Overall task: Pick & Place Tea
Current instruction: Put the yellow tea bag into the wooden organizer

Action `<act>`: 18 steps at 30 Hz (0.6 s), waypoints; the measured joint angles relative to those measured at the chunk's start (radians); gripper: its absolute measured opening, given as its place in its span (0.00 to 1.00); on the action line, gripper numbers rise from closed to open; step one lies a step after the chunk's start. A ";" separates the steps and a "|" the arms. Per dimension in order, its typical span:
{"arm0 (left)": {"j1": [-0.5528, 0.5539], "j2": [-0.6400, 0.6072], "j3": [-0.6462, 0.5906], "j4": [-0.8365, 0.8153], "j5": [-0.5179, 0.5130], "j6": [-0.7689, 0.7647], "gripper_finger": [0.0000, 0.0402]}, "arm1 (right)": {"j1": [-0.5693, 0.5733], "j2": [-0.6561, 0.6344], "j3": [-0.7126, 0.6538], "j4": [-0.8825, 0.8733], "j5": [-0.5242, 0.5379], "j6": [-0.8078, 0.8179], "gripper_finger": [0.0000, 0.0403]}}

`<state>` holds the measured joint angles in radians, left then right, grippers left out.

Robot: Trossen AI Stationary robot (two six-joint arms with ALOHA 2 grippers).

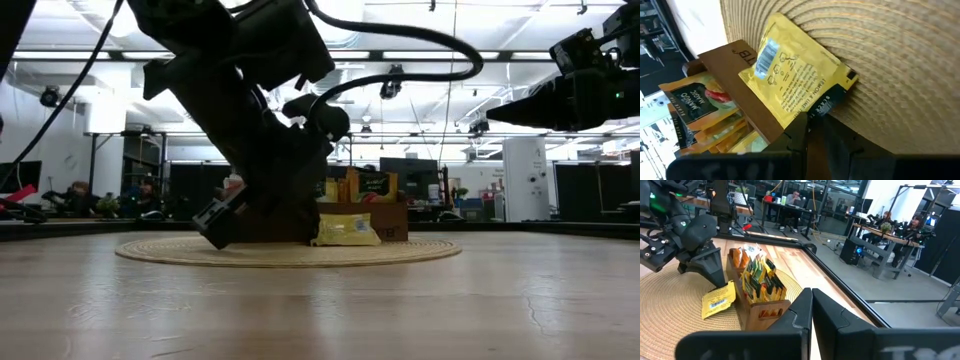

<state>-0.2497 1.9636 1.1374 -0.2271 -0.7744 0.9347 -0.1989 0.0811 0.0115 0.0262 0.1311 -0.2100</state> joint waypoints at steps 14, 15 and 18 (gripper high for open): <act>0.000 0.000 0.000 0.115 0.018 0.026 0.13 | 0.000 0.000 0.000 0.000 0.000 0.000 0.02; 0.000 0.000 0.000 0.115 0.018 0.026 0.13 | 0.000 0.000 0.000 0.000 0.000 0.000 0.02; 0.000 0.000 0.001 0.114 0.018 0.015 0.13 | 0.000 0.000 0.000 0.000 0.000 0.000 0.02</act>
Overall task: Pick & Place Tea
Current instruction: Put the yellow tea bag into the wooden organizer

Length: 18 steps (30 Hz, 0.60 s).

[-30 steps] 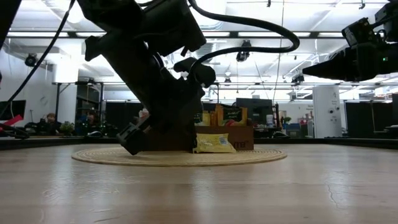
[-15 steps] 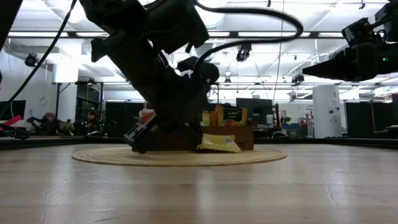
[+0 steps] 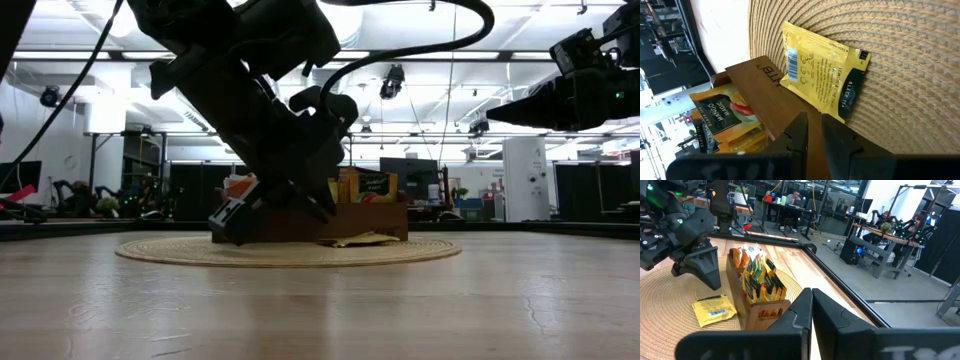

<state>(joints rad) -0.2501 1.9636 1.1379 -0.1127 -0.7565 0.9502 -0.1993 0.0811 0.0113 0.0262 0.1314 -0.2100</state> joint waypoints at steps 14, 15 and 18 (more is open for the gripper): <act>0.003 0.000 0.020 -0.001 0.160 -0.089 0.13 | 0.000 0.000 0.000 0.000 0.000 0.000 0.02; 0.005 0.000 0.025 -0.003 0.175 -0.103 0.13 | 0.000 0.000 0.000 0.000 0.000 0.000 0.02; 0.023 0.000 0.054 -0.040 0.229 -0.139 0.13 | 0.000 0.000 0.000 0.000 0.000 0.000 0.02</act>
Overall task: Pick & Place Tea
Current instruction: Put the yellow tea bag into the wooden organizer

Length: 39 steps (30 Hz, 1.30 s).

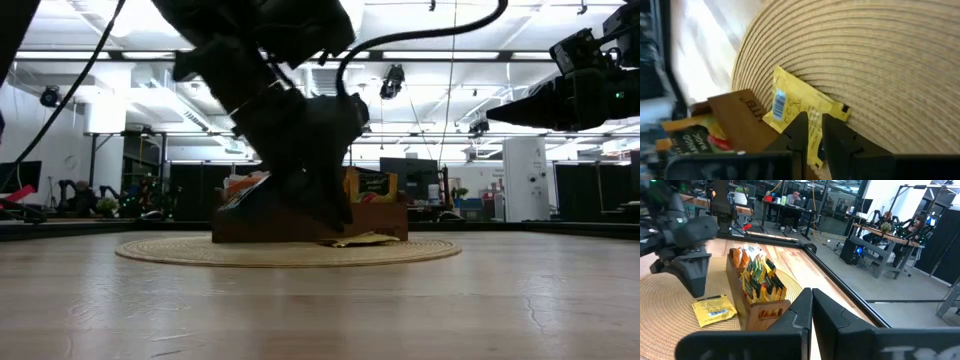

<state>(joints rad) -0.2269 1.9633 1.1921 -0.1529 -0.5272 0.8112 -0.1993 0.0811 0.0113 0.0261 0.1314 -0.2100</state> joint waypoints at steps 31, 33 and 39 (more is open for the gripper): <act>0.250 0.001 0.168 -0.259 0.580 -0.789 0.42 | 0.000 0.000 0.000 0.000 0.000 0.000 0.02; 0.250 0.002 0.160 -0.259 0.574 -0.787 0.42 | 0.000 0.000 0.000 0.000 0.000 0.000 0.02; 0.250 0.043 0.141 -0.237 0.520 -0.779 0.42 | 0.000 0.000 0.000 0.000 0.000 0.000 0.02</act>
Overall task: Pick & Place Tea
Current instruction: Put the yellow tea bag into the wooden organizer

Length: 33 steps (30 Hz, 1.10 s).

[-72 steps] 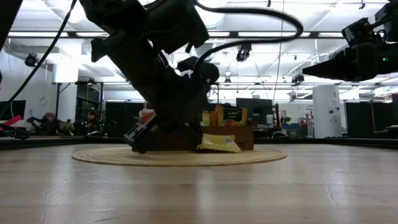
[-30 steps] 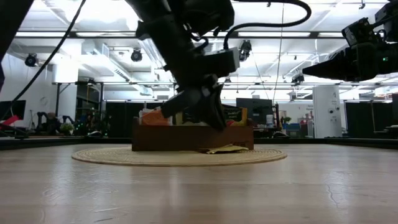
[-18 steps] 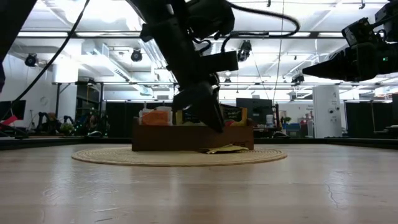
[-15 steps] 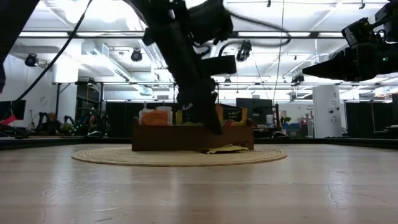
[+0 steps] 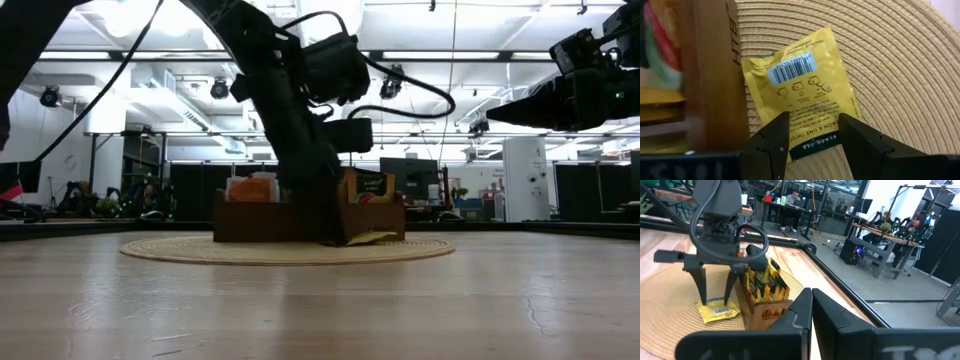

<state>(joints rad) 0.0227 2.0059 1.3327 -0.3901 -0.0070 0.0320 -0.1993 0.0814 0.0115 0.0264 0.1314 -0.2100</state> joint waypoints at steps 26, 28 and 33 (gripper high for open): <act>-0.024 0.001 0.033 -0.006 -0.020 0.055 0.00 | 0.000 0.000 0.000 0.000 0.000 0.000 0.02; -0.034 -0.029 0.036 0.001 -0.019 0.065 0.00 | 0.000 0.000 0.000 0.000 0.000 0.000 0.02; -0.058 -0.125 0.036 0.011 -0.113 0.084 0.00 | 0.000 0.000 0.000 0.000 0.000 0.000 0.02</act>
<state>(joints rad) -0.0350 1.8812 1.3683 -0.3786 -0.1198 0.1165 -0.1991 0.0814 0.0116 0.0261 0.1314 -0.2099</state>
